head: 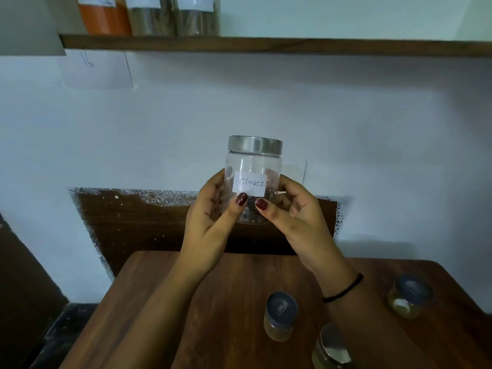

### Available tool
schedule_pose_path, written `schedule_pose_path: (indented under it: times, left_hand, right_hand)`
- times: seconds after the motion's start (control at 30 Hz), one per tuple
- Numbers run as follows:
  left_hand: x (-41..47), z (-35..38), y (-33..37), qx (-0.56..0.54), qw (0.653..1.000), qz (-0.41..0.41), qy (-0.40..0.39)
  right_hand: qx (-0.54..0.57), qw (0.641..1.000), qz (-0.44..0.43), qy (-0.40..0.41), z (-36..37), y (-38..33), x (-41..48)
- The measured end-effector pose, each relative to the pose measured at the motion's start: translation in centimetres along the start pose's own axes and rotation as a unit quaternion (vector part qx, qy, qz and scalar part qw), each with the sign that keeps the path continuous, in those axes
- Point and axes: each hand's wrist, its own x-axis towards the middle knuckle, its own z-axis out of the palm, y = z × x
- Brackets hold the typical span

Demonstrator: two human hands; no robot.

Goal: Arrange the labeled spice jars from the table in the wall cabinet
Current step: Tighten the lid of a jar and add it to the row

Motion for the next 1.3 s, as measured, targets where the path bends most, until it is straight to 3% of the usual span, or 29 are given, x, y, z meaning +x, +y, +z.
schedule_pose_path:
  times: [0.43,0.67,1.03,1.3]
  left_hand:
    - [5.5,-1.1,4.4,0.101,0.990,0.099,0.017]
    - [9.2,-1.4,6.9,0.151,0.978,0.140,0.033]
    - [15.7,-2.9,10.5,0.141,0.963,0.219,0.066]
    - [20.0,-2.4,11.5,0.225,0.939,0.244,0.092]
  right_hand:
    - [-0.112,0.989,-0.082,-0.043,0.9,-6.5,5.2]
    - [-0.140,0.981,-0.130,-0.032,1.4,-9.3,8.0]
    - [-0.192,0.961,-0.198,-0.039,2.4,-14.7,13.6]
    - [-0.270,0.936,-0.225,-0.032,1.2,-17.4,17.1]
